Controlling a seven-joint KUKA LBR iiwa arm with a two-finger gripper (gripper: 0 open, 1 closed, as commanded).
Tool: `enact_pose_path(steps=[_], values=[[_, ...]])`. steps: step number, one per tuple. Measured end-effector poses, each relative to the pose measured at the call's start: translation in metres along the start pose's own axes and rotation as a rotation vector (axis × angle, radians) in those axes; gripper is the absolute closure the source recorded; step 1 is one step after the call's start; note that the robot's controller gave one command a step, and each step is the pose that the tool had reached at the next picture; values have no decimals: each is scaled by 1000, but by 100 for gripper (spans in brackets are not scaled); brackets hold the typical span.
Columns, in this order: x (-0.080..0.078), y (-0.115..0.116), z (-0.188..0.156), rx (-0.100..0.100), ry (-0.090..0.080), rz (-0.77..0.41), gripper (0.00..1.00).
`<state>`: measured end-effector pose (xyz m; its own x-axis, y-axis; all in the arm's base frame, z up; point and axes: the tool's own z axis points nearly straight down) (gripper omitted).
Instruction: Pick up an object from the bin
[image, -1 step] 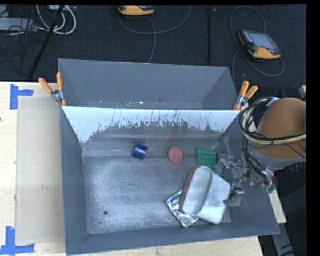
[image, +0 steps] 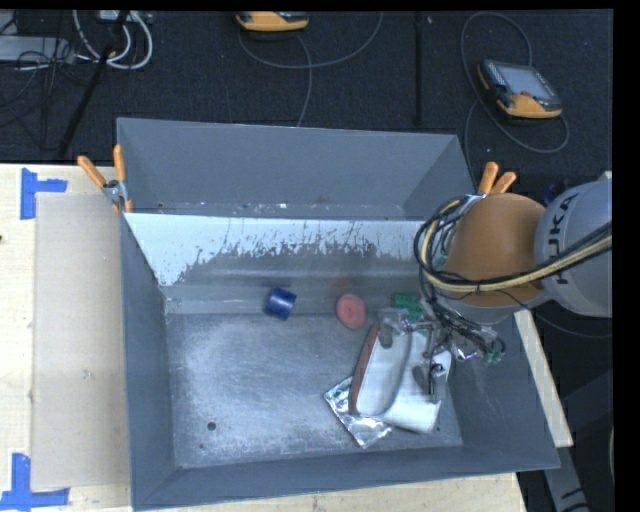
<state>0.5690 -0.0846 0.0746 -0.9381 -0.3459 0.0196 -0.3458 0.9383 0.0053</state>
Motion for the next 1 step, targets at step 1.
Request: enact_pose_path(steps=[1], values=[[5,6,-1,5,-21,-183,0]])
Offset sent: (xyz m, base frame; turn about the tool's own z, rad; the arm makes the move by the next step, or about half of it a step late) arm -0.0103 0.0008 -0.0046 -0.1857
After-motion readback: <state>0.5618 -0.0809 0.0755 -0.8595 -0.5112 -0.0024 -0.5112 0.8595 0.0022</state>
